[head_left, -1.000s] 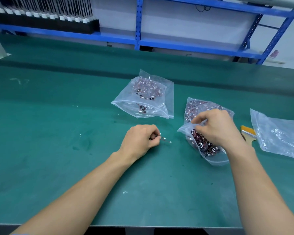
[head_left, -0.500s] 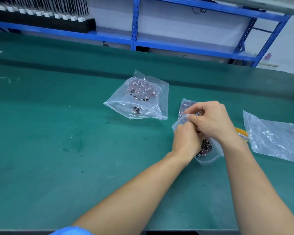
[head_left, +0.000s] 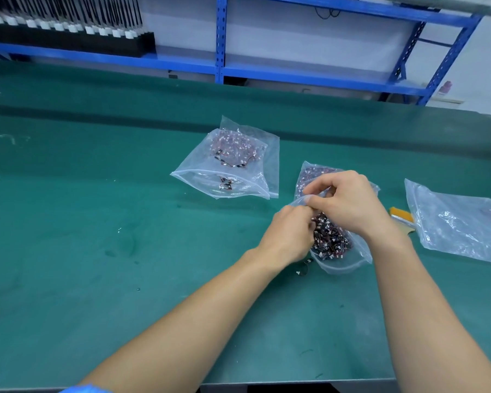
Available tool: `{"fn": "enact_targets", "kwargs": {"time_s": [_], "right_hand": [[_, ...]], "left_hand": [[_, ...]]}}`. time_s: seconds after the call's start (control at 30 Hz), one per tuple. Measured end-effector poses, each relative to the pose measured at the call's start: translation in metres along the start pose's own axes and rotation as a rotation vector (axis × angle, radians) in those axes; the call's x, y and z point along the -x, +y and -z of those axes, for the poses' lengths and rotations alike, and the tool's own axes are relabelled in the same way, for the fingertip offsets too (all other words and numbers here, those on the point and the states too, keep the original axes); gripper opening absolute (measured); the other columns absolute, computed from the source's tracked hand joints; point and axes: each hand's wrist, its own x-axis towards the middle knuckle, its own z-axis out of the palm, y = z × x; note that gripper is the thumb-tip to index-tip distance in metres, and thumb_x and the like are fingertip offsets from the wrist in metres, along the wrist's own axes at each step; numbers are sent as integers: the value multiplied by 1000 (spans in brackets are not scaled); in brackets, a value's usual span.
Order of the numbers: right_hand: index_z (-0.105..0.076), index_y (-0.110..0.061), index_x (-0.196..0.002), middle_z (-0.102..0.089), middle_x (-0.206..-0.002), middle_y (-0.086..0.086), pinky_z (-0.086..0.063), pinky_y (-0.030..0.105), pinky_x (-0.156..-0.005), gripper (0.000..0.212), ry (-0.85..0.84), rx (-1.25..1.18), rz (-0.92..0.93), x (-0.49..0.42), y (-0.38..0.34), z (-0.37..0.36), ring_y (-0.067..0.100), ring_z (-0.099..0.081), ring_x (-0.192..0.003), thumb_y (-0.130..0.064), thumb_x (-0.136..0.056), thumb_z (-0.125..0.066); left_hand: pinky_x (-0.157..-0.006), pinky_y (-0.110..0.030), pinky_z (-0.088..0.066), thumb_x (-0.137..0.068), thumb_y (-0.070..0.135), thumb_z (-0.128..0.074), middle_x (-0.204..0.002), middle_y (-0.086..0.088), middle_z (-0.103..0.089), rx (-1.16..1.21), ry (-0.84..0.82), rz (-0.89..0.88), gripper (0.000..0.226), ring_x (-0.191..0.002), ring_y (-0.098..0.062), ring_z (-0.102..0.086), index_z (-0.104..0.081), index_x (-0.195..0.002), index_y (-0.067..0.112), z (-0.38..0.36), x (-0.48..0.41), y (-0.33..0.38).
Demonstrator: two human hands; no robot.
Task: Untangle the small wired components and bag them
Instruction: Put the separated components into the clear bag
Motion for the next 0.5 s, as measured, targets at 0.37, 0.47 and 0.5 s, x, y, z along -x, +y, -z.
{"fn": "enact_targets", "kwargs": {"time_s": [0.37, 0.47, 0.5], "right_hand": [[-76, -27, -82, -53, -51, -38, -35, 3, -53, 8, 4, -5, -13, 3, 0, -2, -13, -53, -55, -19, -84, -76], [-76, -26, -80, -51, -49, -38, -35, 3, -54, 9, 10, -3, -16, 3, 0, -3, -12, -52, -54, -18, -84, -76], [-76, -26, -80, -51, -49, -38, -35, 3, -53, 9, 11, -1, -19, 3, 1, -2, -11, -52, -55, -18, -84, -76]], "left_hand": [[-64, -29, -48, -81, 48, -65, -71, 21, -65, 21, 301, -76, 18, -59, -3, -53, -56, -91, 36, 9, 33, -34], [-63, -29, -39, -74, 72, -65, -65, 17, -61, -258, 28, -65, 41, -73, -8, -58, -63, -93, 36, 3, 37, -41], [-63, -30, -36, -73, 75, -64, -70, 16, -63, -315, -37, -82, 45, -78, -11, -61, -65, -97, 37, 0, 38, -40]]}}
